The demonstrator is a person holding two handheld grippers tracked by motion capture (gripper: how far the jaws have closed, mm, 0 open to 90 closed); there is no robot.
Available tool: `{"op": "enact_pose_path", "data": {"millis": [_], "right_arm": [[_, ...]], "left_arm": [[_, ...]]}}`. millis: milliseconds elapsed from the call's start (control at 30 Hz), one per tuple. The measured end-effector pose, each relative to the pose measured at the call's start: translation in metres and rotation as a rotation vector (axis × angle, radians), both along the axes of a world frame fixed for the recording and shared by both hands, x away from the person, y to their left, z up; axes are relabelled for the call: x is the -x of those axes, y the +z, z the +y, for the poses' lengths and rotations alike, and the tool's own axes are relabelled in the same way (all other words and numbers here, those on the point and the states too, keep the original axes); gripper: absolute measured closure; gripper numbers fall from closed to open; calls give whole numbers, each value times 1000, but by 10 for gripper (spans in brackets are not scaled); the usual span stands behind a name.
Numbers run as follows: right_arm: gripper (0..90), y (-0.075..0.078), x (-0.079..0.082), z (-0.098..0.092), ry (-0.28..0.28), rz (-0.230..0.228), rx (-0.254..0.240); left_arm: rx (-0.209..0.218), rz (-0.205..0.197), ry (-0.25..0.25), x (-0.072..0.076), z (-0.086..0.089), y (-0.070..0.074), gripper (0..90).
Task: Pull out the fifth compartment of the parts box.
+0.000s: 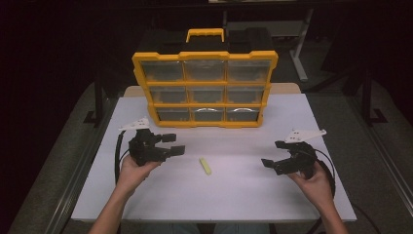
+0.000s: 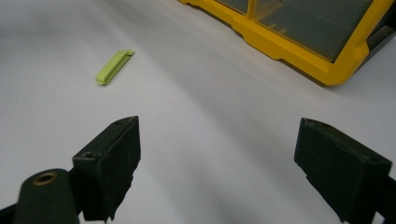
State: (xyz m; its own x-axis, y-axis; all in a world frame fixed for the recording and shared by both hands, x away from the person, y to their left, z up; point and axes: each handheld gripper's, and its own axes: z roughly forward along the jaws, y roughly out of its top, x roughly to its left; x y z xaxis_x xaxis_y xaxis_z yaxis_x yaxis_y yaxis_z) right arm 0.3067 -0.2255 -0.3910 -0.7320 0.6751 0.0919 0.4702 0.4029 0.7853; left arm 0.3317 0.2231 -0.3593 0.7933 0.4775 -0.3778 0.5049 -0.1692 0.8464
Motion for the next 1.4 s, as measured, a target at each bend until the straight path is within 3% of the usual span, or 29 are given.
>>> {"op": "enact_pose_path", "data": {"millis": [400,600,733,1000,1400], "right_arm": [[136,1,-1,-2,4,-8,-7],[136,1,0,-2,1,-4,-11],[136,1,0,-3,4,-6,-9],[136,1,0,-2,7,-5,-10],[136,0,-1,-3,16,-6,-12]], "left_arm": [[93,39,69,-17,-10,2,259],[164,91,127,-31,-16,2,286],[172,107,162,-40,-22,2,318],[234,138,249,-55,-32,-1,352],[317,164,335,-77,-43,-1,397]]}}
